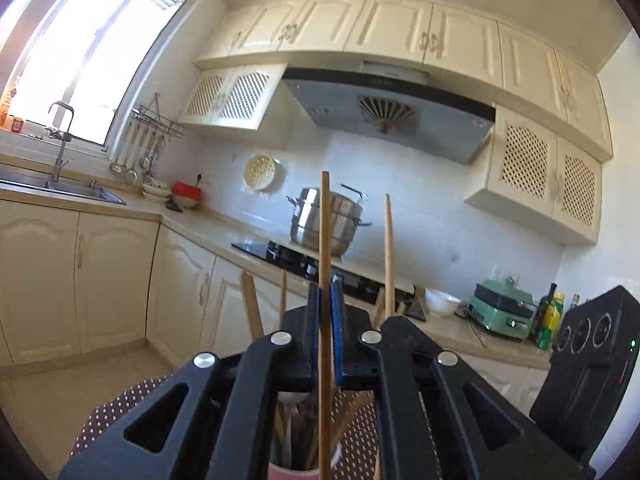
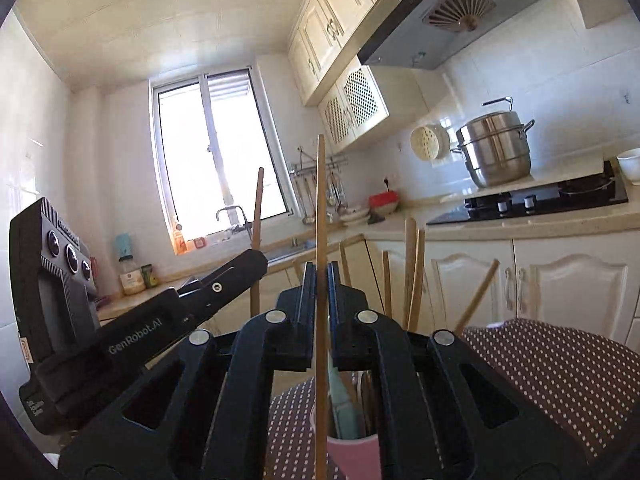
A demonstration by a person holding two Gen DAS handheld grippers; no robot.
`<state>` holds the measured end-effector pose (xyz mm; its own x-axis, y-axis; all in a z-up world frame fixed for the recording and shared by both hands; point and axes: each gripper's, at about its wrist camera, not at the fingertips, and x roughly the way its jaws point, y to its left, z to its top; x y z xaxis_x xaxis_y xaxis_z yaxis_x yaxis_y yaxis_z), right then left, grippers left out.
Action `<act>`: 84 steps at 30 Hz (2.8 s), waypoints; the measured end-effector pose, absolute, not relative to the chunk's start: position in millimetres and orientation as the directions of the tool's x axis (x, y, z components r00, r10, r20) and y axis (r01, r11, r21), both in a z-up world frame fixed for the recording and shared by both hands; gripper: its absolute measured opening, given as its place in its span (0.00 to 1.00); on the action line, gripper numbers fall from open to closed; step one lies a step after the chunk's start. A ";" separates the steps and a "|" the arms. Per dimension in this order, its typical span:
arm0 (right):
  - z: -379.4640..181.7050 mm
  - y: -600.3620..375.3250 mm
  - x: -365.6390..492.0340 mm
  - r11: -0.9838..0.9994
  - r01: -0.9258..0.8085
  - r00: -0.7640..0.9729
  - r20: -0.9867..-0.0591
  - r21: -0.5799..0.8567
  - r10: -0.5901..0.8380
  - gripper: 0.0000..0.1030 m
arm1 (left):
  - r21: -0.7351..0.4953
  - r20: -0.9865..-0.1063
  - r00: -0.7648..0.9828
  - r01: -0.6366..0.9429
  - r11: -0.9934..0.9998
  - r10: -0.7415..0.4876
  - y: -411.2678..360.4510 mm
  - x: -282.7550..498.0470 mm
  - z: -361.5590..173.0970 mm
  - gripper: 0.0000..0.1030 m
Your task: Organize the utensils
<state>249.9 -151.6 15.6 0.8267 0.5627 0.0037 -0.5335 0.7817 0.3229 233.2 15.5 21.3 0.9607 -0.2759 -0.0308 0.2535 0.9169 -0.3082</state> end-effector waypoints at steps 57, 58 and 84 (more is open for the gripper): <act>-43.3 -135.0 244.6 0.890 -0.420 0.864 -0.221 0.176 0.452 0.08 | -0.132 -0.327 0.939 0.063 0.989 -0.103 32.0 224.4 -24.0 0.77; -43.7 -135.0 243.6 0.892 -0.417 0.865 -0.225 0.174 0.448 0.08 | -0.122 -0.331 0.939 0.055 0.991 -0.093 33.9 221.6 -23.7 0.77; 10.5 -160.4 132.4 0.951 -0.273 0.921 -0.245 0.146 0.302 0.67 | -0.041 -0.280 0.957 0.062 0.997 -0.071 28.6 114.7 21.5 0.87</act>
